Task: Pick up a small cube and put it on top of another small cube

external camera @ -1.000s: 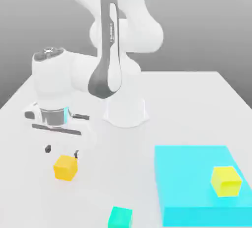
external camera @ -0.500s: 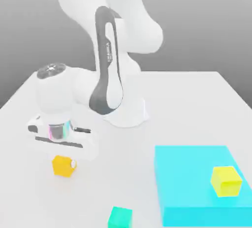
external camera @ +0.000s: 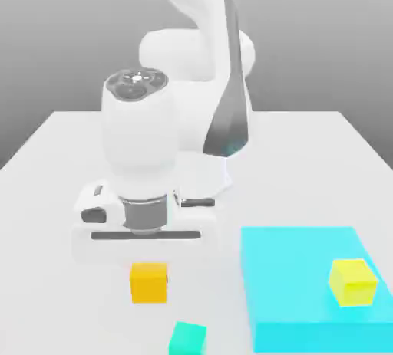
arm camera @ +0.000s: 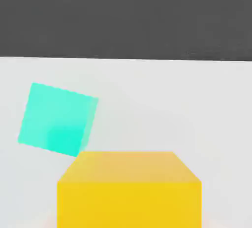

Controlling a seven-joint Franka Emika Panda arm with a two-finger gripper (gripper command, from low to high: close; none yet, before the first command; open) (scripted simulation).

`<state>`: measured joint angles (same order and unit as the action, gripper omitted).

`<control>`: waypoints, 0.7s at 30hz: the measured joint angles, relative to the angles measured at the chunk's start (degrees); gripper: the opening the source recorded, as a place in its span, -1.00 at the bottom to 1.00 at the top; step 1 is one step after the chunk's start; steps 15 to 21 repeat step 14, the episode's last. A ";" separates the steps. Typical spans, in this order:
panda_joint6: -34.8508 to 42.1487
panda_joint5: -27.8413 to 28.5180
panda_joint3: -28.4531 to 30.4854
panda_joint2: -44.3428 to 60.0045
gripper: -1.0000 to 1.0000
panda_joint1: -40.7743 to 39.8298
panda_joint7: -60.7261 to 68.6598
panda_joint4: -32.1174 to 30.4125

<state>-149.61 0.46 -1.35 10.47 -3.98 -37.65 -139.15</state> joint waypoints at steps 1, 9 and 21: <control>-1.12 0.14 -0.16 1.73 -1.00 0.40 -0.24 0.61; -6.12 0.57 -0.07 7.55 1.00 0.92 -0.68 1.42; -1.90 0.31 -0.25 3.07 1.00 0.88 -0.50 1.19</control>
